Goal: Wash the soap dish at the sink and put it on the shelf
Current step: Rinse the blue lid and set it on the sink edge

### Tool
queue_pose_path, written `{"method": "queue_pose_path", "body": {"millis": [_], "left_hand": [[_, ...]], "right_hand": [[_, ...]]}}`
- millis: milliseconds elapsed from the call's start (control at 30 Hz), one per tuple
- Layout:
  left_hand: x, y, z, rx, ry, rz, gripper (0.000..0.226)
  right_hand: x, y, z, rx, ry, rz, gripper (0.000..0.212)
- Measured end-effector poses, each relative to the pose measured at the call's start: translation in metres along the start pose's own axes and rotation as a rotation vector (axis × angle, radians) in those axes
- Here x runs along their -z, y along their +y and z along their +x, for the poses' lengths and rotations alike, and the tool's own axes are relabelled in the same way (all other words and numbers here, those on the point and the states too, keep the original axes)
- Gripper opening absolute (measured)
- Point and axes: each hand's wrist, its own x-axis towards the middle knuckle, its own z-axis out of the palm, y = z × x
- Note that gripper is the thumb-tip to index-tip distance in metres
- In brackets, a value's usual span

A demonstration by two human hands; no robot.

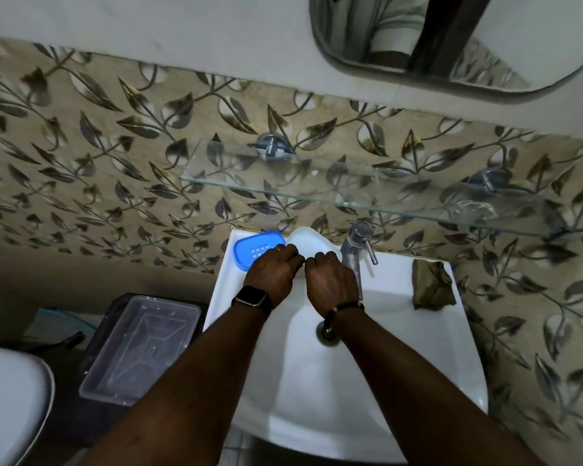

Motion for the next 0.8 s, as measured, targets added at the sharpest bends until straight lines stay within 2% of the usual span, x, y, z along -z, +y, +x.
{"method": "queue_pose_path", "body": {"millis": [267,400,600,800], "left_hand": [[0.054,0.011,-0.027,-0.119,0.168,0.068,0.022],[0.071,0.023,-0.044,-0.123,0.236,0.094,0.022],[0.081,0.056,-0.060,-0.095,0.250,0.139,0.022],[0.093,0.089,-0.059,-0.136,0.265,0.173,0.023]], "right_hand": [[0.030,-0.007,-0.031,0.027,0.150,0.071,0.007],[0.033,-0.006,-0.048,0.007,0.161,0.246,0.013],[0.035,-0.002,-0.076,-0.112,0.179,0.595,0.020],[0.043,0.007,-0.089,-0.282,0.144,0.946,0.014]]}}
